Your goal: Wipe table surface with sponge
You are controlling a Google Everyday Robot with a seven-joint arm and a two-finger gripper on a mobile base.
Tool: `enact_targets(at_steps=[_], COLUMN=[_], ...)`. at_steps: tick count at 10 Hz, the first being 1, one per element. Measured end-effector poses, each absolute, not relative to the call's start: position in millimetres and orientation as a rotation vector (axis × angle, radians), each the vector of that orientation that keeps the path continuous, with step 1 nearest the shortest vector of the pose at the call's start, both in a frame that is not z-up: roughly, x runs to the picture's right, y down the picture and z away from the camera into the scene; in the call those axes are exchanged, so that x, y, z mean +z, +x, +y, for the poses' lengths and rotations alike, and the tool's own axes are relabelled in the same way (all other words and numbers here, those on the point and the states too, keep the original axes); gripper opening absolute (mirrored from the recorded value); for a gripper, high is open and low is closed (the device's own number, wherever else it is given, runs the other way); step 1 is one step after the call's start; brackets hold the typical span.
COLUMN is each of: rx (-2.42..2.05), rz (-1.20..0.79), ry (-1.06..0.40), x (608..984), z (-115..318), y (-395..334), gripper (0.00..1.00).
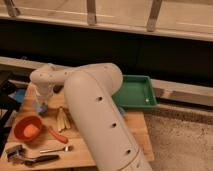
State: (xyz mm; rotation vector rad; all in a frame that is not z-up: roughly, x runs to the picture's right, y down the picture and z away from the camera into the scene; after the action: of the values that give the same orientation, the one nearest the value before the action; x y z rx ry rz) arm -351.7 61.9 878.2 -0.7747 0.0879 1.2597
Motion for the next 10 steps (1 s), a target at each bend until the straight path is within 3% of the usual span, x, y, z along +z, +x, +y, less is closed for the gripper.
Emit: enact_targets(at_steps=[5,10], rx=[1.244,1.225], rz=[0.022,-0.008], ry=[-0.786,-0.871], x=[915,877], z=[24,67], y=[-364,-385], gripper=[0.0,0.0])
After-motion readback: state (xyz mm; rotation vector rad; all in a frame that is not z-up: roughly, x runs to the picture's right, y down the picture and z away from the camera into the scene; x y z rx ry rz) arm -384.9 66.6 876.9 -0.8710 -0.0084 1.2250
